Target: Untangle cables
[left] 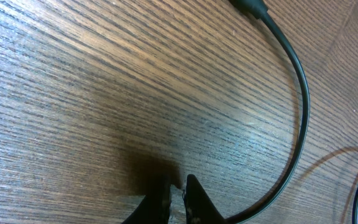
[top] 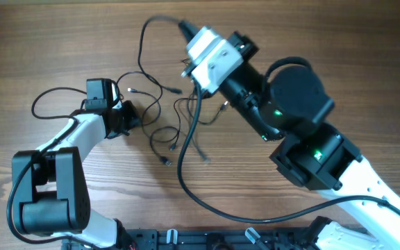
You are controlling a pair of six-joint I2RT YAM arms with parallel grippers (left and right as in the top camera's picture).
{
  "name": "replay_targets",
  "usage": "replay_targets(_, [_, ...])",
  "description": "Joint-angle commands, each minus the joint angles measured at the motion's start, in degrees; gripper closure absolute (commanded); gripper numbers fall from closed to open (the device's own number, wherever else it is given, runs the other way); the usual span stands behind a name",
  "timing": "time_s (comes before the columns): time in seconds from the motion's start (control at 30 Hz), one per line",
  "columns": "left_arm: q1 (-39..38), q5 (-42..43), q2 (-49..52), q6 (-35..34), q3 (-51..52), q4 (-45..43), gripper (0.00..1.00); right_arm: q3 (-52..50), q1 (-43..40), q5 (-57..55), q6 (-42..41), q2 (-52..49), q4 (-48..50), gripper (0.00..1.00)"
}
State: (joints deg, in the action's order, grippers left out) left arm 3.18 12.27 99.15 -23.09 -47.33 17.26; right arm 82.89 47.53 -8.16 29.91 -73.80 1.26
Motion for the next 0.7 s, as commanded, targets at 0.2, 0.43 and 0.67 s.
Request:
replay_targets(0.2, [0.48, -6.38, 5.22, -0.07, 3.63, 1.09, 0.87, 0.79, -0.35, -22.16, -0.17, 2.19, 13.35, 0.96])
replay_targets(0.43, [0.46, -6.38, 5.22, -0.04, 3.63, 0.92, 0.86, 0.79, -2.49, -22.29, -0.11, 2.99, 18.36, 0.96])
replay_targets(0.67, [0.46, -6.36, 5.22, -0.07, 3.63, 0.92, 0.18, 0.79, -9.35, -22.27, -5.51, 2.86, 6.71, 0.95])
